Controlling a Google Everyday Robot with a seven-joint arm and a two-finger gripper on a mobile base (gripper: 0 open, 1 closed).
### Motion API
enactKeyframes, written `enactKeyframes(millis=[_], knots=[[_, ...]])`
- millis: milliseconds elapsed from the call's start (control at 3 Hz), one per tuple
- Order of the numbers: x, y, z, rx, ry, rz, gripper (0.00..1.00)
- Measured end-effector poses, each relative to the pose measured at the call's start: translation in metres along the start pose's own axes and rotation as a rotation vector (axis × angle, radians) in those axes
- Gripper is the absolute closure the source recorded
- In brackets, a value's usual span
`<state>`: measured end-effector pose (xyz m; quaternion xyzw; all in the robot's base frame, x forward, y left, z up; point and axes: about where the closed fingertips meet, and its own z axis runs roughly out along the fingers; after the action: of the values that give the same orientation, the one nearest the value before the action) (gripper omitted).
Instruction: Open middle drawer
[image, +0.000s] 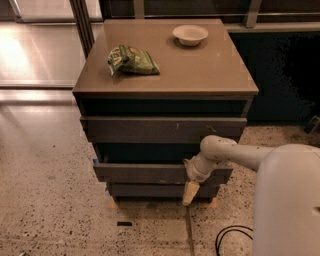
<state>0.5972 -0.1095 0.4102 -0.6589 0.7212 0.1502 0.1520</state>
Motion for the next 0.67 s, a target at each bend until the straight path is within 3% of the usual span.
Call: enactKeyframes(millis=[333,667], knots=[[-0.0073,0.0702,-0.0217,-0.037,0.001,-0.036,0.0],[-0.0072,0.0704,-0.0213,-0.038,0.001,-0.036,0.0]])
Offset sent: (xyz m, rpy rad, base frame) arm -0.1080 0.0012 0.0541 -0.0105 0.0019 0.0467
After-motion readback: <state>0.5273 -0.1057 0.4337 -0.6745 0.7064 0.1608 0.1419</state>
